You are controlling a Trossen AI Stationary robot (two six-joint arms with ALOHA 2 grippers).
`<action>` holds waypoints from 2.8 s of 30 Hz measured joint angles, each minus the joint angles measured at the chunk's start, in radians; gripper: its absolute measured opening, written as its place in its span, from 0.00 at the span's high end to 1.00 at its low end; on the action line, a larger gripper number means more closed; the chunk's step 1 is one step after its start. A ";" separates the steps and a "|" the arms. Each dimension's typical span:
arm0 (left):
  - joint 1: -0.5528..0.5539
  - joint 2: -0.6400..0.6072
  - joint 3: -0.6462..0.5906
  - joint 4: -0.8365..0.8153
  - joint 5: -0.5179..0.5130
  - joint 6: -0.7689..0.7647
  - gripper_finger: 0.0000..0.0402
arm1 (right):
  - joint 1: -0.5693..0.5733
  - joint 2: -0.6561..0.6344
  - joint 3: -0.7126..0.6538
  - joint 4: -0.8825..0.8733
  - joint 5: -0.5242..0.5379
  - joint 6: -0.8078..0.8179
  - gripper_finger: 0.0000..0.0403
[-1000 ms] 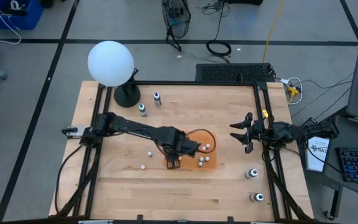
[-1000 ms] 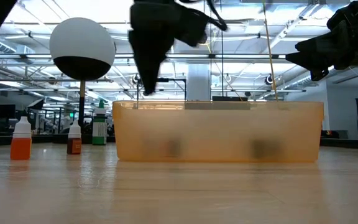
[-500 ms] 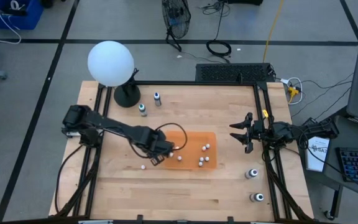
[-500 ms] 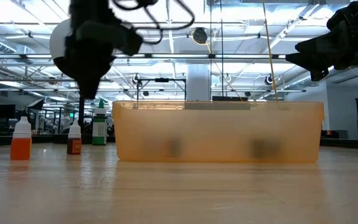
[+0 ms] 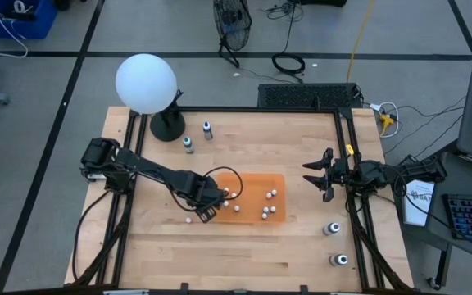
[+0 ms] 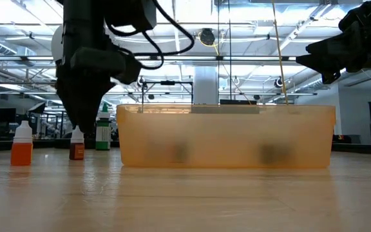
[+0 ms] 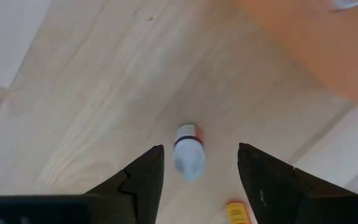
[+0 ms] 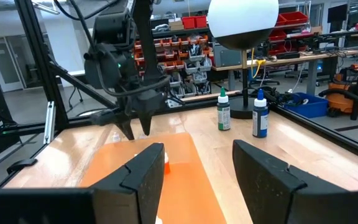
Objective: Pick & Place food coloring
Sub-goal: Put the small pink food coloring bottle into the container
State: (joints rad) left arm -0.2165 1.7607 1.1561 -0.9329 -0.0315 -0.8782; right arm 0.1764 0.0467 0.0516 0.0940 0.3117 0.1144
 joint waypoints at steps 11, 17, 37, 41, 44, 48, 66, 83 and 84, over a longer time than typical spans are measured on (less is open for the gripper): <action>0.000 0.000 -0.076 0.074 -0.007 -0.035 0.48 | 0.000 0.000 0.000 0.000 0.000 0.000 0.56; 0.000 0.000 -0.076 0.074 -0.010 -0.022 0.54 | 0.000 0.000 0.000 0.000 0.000 0.000 0.56; -0.003 -0.008 0.053 0.004 -0.034 0.121 0.85 | 0.000 0.000 0.000 0.000 0.000 0.000 0.56; -0.010 -0.010 0.216 -0.095 -0.079 0.184 0.85 | 0.000 0.000 0.000 0.000 0.000 0.000 0.55; -0.011 -0.009 0.319 -0.113 -0.098 0.232 0.85 | 0.000 0.000 0.000 0.000 0.000 0.000 0.55; -0.010 0.004 0.387 -0.106 -0.107 0.279 0.85 | 0.000 0.000 0.000 0.000 0.000 0.000 0.56; -0.029 0.237 0.386 -0.042 0.092 0.338 0.85 | 0.000 0.004 0.000 0.000 0.000 0.000 0.55; -0.012 0.301 0.386 -0.035 0.119 0.354 0.85 | 0.000 0.005 0.000 0.004 0.000 0.000 0.56; -0.012 0.301 0.386 -0.033 0.121 0.354 0.84 | 0.000 0.006 0.000 0.002 0.000 0.000 0.56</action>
State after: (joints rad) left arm -0.2287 2.0617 1.5421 -0.9656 0.0898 -0.5241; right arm 0.1764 0.0525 0.0517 0.0963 0.3119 0.1144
